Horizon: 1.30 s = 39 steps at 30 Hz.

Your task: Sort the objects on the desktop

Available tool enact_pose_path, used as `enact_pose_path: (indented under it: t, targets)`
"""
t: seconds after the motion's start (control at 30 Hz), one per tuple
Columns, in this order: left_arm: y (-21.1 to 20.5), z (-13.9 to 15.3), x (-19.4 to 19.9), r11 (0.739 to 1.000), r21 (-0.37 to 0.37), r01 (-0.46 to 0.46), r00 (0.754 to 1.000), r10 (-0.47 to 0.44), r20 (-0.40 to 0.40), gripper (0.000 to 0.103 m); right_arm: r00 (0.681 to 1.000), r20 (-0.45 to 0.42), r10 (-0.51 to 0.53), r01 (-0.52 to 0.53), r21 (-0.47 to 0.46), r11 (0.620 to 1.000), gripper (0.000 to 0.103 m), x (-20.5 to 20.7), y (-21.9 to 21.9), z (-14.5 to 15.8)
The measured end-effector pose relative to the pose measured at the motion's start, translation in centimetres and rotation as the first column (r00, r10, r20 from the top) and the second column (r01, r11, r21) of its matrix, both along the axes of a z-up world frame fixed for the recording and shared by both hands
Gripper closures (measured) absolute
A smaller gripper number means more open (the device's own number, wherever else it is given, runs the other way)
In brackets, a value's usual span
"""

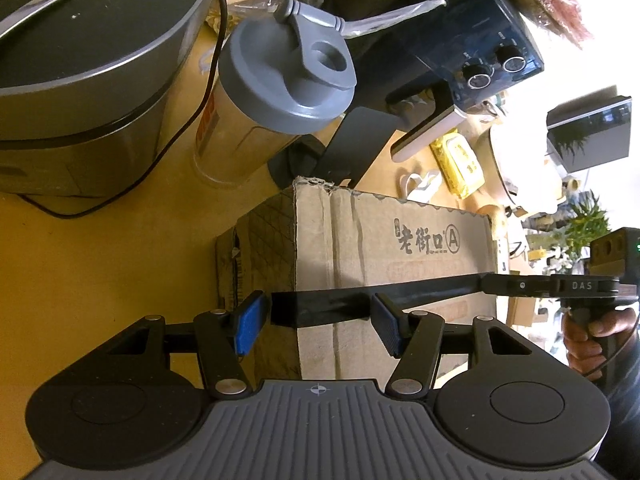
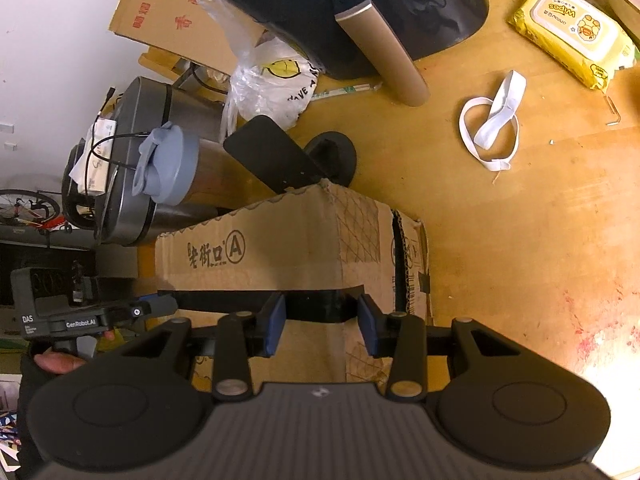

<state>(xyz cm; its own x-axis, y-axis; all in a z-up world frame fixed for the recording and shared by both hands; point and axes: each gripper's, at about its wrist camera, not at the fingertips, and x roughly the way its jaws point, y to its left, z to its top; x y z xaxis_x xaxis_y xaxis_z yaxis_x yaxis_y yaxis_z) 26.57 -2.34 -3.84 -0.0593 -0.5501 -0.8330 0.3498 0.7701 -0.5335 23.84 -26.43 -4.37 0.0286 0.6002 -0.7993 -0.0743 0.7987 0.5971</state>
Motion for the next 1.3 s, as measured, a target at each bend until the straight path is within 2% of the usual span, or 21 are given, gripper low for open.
enact_pose_path:
  t: [0.7, 0.73, 0.77, 0.8, 0.83, 0.87, 1.1, 1.3]
  targets:
    - [-0.3, -1.1, 0.1, 1.0, -0.005, -0.008, 1.0, 0.008, -0.015, 0.046, 1.0, -0.014, -0.008, 0.008, -0.009, 1.0, 0.067, 0.0, 0.0, -0.8]
    - [-0.3, -1.1, 0.1, 1.0, -0.005, -0.012, 1.0, 0.012, -0.017, 0.044, 1.0, -0.01, -0.007, 0.007, -0.009, 1.0, 0.064, -0.1, 0.0, -0.8]
    - [-0.3, -1.3, 0.1, 1.0, -0.003, -0.02, 0.999, 0.02, -0.024, 0.038, 1.0, -0.006, -0.006, 0.006, -0.009, 1.0, 0.055, -0.1, 0.0, -0.8]
    - [-0.2, -1.4, 0.2, 1.0, 0.002, -0.031, 0.999, 0.031, -0.036, 0.026, 1.0, -0.003, -0.008, 0.008, -0.007, 1.0, 0.04, -0.1, 0.0, -0.8]
    - [-0.2, -1.5, 0.2, 0.999, 0.013, -0.042, 0.998, 0.042, -0.04, 0.018, 1.0, 0.0, -0.019, 0.019, -0.003, 1.0, 0.007, -0.2, 0.0, -0.8]
    - [-0.2, -1.6, 0.2, 0.998, 0.028, -0.05, 0.998, 0.051, -0.035, 0.002, 0.999, 0.005, -0.033, 0.033, -0.003, 0.999, 0.0, -0.2, 0.0, -0.8]
    - [0.0, -1.5, 0.0, 0.997, 0.042, -0.069, 0.997, 0.07, -0.037, 0.0, 0.998, 0.004, -0.058, 0.058, -0.008, 0.998, 0.0, -0.4, 0.2, -1.4]
    - [0.4, -1.0, -0.1, 0.997, 0.017, -0.082, 0.996, 0.082, -0.039, 0.0, 0.998, 0.014, -0.063, 0.063, 0.002, 0.998, 0.0, -0.6, 0.2, -1.1]
